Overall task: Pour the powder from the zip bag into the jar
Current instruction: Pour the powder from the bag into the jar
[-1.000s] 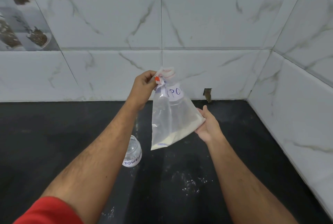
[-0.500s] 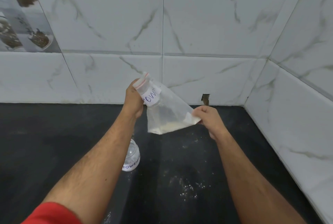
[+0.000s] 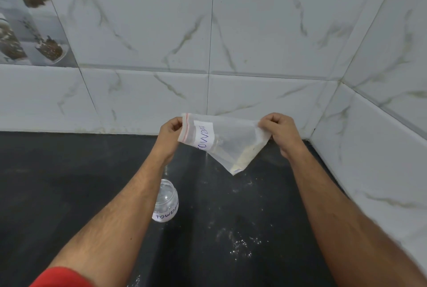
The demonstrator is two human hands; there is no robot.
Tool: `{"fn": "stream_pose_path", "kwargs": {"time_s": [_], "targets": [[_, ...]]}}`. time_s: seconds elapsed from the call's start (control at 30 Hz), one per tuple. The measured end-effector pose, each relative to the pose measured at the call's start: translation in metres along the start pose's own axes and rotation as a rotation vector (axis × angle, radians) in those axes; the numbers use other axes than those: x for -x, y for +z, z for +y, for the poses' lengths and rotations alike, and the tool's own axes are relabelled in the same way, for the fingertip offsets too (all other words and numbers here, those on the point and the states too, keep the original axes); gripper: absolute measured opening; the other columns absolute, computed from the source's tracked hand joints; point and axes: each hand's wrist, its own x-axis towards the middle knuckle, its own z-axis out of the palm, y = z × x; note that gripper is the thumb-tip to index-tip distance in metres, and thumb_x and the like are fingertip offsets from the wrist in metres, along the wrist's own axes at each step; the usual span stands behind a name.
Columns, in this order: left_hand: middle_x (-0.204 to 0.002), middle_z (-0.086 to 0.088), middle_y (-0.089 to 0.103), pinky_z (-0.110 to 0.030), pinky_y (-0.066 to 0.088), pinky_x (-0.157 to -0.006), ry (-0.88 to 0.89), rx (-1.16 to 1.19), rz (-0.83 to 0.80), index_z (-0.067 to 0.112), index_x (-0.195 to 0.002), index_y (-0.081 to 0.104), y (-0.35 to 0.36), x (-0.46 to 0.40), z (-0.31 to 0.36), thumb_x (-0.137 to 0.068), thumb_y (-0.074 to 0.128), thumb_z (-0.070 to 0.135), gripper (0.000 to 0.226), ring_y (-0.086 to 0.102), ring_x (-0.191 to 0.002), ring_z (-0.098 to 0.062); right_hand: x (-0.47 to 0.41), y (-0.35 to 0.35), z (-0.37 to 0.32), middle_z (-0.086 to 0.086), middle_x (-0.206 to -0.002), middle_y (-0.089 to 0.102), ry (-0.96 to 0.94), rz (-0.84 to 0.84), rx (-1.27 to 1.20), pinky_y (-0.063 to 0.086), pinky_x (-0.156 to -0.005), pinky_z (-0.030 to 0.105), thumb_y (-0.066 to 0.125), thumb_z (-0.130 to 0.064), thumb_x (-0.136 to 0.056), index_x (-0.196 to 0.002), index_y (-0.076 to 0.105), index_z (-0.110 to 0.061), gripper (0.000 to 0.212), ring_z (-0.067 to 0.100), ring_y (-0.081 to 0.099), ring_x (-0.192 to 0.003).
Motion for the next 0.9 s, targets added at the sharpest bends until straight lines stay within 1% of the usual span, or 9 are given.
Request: {"fn": "stream_pose_path", "kwargs": {"time_s": [0.2,0.37,0.43,0.53,0.6,0.67,0.73,0.83,0.9], "targets": [[-0.082,0.009,0.077,-0.035,0.056,-0.075,0.013,0.010,0.014,0.028,-0.082,0.074,0.004,0.005,-0.001,-0.080,0.066,0.022,0.011,0.071,-0.076,-0.011,0.001,-0.002,0.000,-0.009,-0.060,0.061,0.001,0.042,0.021,0.044,-0.051,0.024,0.066,-0.010,-0.076,-0.057,0.064,-0.020,0.022,0.006,0.053,-0.058],[-0.078,0.011,0.076,-0.028,0.056,-0.071,0.023,0.002,-0.001,0.023,-0.085,0.071,0.011,0.005,-0.003,-0.084,0.066,0.018,0.008,0.070,-0.072,-0.007,-0.001,-0.001,0.002,-0.010,-0.059,0.061,-0.002,0.084,0.043,0.044,-0.057,0.026,0.066,-0.004,-0.082,-0.061,0.064,-0.017,0.025,0.006,0.053,-0.058],[-0.078,0.010,0.076,-0.031,0.055,-0.071,0.024,0.005,-0.001,0.022,-0.085,0.071,0.014,0.004,-0.004,-0.092,0.065,0.011,0.014,0.069,-0.072,-0.009,0.001,0.003,0.004,-0.008,-0.064,0.065,0.006,0.002,0.086,0.048,-0.063,0.028,0.067,-0.003,-0.085,-0.065,0.067,-0.017,0.024,0.008,0.057,-0.063],[-0.083,0.003,0.075,-0.037,0.054,-0.077,0.018,-0.006,0.022,0.017,-0.087,0.071,0.013,0.002,-0.006,-0.097,0.061,0.010,0.016,0.069,-0.078,-0.016,0.001,0.000,0.006,0.002,-0.077,0.067,0.013,0.103,0.054,0.051,-0.072,0.034,0.066,-0.006,-0.089,-0.071,0.067,-0.015,0.020,0.016,0.060,-0.076],[-0.082,0.003,0.074,-0.038,0.054,-0.077,0.012,-0.008,0.031,0.018,-0.087,0.071,0.010,0.002,-0.008,-0.095,0.062,0.004,0.019,0.068,-0.077,-0.017,0.001,-0.002,0.008,0.002,-0.079,0.066,0.043,0.016,0.111,0.051,-0.075,0.035,0.066,-0.007,-0.091,-0.074,0.067,-0.016,0.019,0.018,0.059,-0.079],[-0.081,0.005,0.075,-0.039,0.054,-0.078,0.004,-0.004,0.026,0.019,-0.086,0.071,0.008,0.002,-0.010,-0.094,0.063,0.004,0.020,0.068,-0.078,-0.019,0.002,-0.001,0.012,0.001,-0.079,0.066,0.053,-0.021,0.159,0.050,-0.076,0.032,0.065,-0.007,-0.091,-0.074,0.066,-0.016,0.019,0.017,0.059,-0.080],[-0.083,0.005,0.075,-0.039,0.054,-0.080,-0.006,-0.013,0.022,0.019,-0.087,0.071,0.009,0.002,-0.012,-0.094,0.062,0.004,0.019,0.068,-0.080,-0.018,0.002,0.000,0.014,-0.002,-0.079,0.064,0.021,0.084,0.173,0.047,-0.071,0.023,0.063,-0.009,-0.092,-0.075,0.064,-0.019,0.020,0.012,0.058,-0.076],[-0.089,-0.006,0.073,-0.043,0.052,-0.082,-0.015,-0.012,0.020,0.012,-0.090,0.070,0.014,0.002,-0.012,-0.094,0.060,0.002,0.015,0.066,-0.084,-0.023,0.004,0.007,0.017,-0.006,-0.074,0.065,-0.005,0.057,0.215,0.045,-0.062,0.016,0.066,-0.012,-0.090,-0.076,0.066,-0.022,0.018,0.002,0.058,-0.065],[-0.096,-0.014,0.072,-0.047,0.052,-0.087,-0.012,-0.006,0.017,0.007,-0.094,0.069,0.016,0.001,-0.011,-0.096,0.060,0.005,0.010,0.065,-0.089,-0.027,0.003,0.009,0.019,-0.005,-0.071,0.067,-0.012,0.150,0.186,0.048,-0.063,0.018,0.072,-0.012,-0.085,-0.076,0.068,-0.022,0.014,0.005,0.061,-0.065]]}}
